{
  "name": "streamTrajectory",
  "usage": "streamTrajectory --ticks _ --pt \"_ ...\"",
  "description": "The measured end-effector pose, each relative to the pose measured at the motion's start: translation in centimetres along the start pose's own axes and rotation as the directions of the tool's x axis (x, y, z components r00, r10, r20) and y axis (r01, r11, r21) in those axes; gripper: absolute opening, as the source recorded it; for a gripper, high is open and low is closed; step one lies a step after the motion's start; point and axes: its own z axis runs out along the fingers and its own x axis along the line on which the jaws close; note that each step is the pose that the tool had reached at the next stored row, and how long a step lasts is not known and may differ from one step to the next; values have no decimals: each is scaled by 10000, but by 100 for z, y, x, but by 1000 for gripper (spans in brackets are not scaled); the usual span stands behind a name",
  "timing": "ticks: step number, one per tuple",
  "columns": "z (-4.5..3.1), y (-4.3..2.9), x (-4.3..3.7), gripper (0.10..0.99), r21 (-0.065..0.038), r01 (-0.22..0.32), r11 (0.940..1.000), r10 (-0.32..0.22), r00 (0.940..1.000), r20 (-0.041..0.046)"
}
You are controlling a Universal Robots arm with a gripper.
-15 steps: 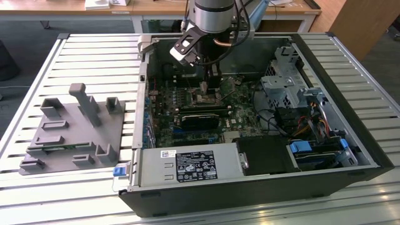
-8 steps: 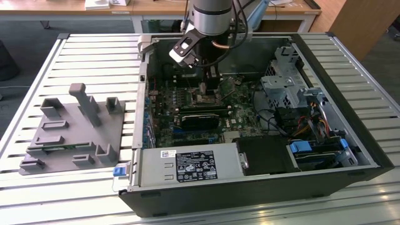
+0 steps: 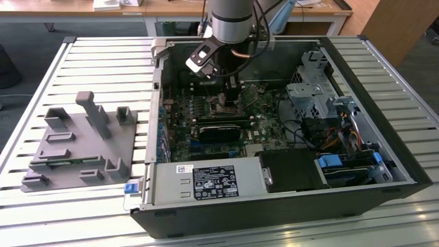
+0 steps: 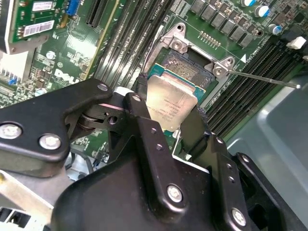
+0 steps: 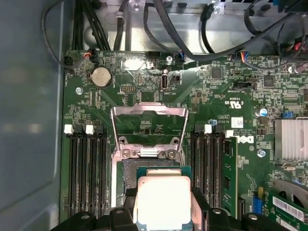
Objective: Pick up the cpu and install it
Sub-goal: 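Place the cpu into insertion slot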
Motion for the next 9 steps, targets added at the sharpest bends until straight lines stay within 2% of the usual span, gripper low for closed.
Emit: streamTrajectory --ticks 9 --pt "40 -2 1 525 0 -2 10000 2 10000 1"
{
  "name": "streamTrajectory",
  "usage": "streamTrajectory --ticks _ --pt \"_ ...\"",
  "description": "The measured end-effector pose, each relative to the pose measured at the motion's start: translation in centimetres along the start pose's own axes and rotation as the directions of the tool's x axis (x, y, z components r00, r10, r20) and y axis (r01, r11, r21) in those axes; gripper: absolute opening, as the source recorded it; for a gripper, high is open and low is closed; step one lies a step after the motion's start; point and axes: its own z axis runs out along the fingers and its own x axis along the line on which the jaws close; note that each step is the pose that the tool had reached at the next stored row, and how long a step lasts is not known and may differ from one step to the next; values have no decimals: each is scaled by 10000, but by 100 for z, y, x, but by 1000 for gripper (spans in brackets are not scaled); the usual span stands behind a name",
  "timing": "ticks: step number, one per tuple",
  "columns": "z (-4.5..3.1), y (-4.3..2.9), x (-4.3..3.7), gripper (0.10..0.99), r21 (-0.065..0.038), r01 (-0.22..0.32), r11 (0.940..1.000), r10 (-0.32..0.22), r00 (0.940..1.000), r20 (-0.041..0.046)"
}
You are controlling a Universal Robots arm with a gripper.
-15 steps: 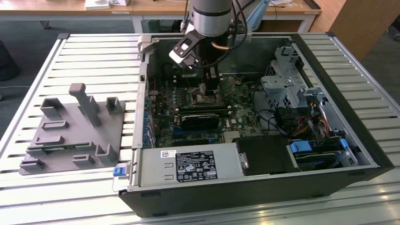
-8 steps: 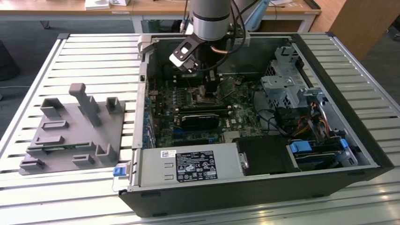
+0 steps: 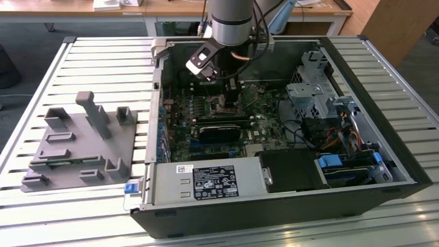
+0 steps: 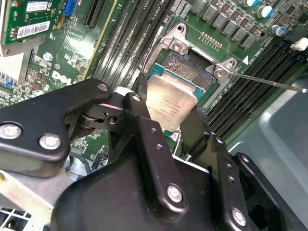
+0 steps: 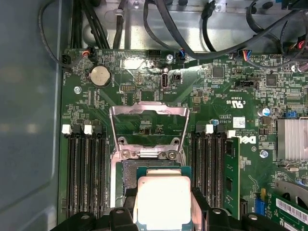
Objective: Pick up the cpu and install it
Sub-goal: 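Place the cpu into insertion slot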
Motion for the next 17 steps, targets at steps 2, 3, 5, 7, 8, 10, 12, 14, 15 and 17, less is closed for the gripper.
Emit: streamTrajectory --ticks 2,3,5,7,8,10,12,14,15,17 --pt "8 0 0 525 0 0 10000 0 10000 0" --pt "12 -1 0 525 0 0 10000 0 10000 0" --pt "26 -1 1 525 1 0 10000 0 10000 1" --pt "46 -3 2 525 0 0 10000 0 10000 1" --pt "54 -4 6 525 0 -2 10000 2 10000 1" --pt "67 -5 24 525 1 -13 10000 13 10000 2" --pt "84 -6 41 525 1 -48 10000 48 10000 2" --pt "106 -12 47 525 2 -78 10000 78 10000 4" --pt "121 -13 48 525 2 -78 10000 78 10000 4" --pt "150 -16 52 525 2 -78 10000 78 10000 4"
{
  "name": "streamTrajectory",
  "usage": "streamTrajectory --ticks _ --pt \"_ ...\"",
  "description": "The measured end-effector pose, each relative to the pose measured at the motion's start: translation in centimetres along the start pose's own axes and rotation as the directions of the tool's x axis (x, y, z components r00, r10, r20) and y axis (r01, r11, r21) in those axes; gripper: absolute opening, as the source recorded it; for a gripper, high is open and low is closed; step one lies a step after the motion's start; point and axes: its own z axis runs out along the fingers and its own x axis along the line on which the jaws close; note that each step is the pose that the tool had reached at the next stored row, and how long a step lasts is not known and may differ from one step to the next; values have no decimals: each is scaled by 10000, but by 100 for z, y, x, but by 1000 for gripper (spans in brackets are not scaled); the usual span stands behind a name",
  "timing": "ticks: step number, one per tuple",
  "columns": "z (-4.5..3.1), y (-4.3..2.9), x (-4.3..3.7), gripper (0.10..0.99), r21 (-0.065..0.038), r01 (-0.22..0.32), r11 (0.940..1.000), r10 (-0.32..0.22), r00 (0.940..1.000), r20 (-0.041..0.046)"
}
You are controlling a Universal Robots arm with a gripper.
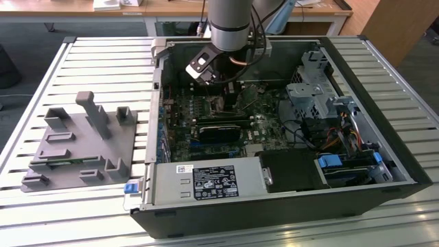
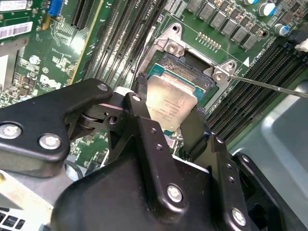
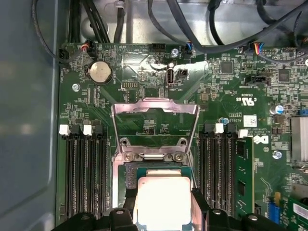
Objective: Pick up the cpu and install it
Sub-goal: 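Place the cpu into insertion slot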
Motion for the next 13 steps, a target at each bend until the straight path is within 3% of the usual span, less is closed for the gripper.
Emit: streamTrajectory --ticks 13 --pt "84 -21 54 525 0 0 10000 0 10000 1"
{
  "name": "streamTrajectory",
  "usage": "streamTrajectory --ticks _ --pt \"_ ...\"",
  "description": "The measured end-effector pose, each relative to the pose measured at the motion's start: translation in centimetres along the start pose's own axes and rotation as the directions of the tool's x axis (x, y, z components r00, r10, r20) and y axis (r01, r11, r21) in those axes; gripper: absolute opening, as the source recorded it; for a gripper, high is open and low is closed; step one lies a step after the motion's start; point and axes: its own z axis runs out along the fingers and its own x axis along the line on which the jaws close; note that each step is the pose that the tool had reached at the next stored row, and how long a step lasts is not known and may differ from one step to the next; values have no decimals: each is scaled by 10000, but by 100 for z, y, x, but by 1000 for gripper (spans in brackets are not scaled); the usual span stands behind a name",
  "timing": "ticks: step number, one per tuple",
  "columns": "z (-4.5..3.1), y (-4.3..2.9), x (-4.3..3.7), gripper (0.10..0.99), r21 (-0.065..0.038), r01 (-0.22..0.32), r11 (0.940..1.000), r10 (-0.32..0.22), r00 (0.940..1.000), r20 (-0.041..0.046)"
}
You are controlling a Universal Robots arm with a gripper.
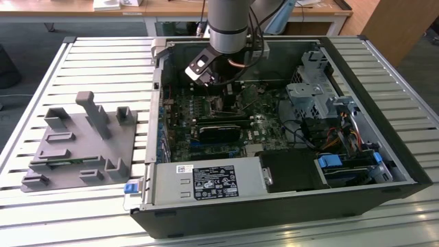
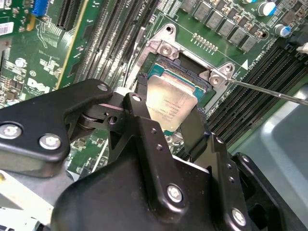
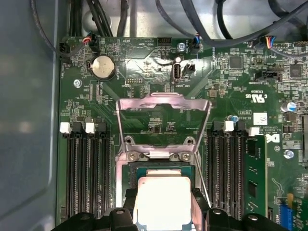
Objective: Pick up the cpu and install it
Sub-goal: 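Place the cpu into insertion slot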
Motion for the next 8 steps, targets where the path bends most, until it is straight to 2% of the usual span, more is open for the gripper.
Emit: streamTrajectory --ticks 8 --pt "51 -5 26 525 0 1 10000 -1 10000 -1"
